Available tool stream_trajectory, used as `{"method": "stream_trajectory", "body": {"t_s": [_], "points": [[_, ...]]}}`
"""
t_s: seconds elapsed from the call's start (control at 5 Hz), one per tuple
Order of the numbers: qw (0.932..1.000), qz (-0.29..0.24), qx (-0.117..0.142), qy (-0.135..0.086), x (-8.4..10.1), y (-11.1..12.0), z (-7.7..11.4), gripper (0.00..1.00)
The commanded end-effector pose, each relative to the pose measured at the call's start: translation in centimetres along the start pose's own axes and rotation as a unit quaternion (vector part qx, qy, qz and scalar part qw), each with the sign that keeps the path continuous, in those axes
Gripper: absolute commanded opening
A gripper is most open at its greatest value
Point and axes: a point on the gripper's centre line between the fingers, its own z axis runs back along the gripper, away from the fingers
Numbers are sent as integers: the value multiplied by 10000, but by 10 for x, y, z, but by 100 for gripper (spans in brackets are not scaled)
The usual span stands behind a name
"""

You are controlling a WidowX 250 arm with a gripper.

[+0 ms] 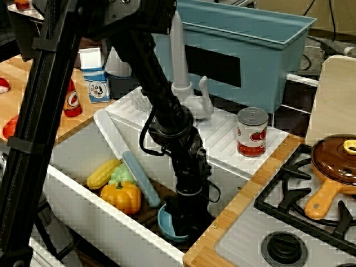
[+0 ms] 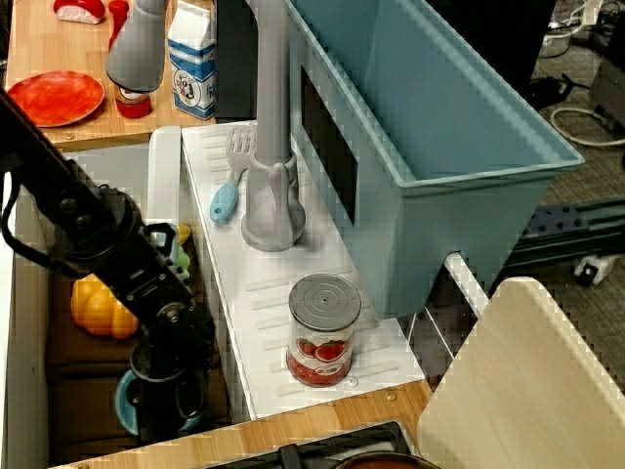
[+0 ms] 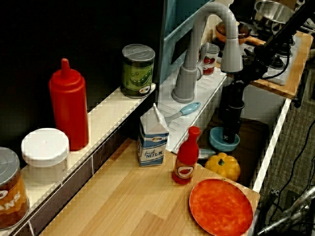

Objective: Lift bowl

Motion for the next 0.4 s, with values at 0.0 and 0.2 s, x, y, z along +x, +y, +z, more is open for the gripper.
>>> {"method": "stream_trajectory", "body": {"t_s": [0.0,0.2], "points": [[9998,121,-30,-151,0,10,10,0],[9998,181,-23,-96,2,14,10,0]]}}
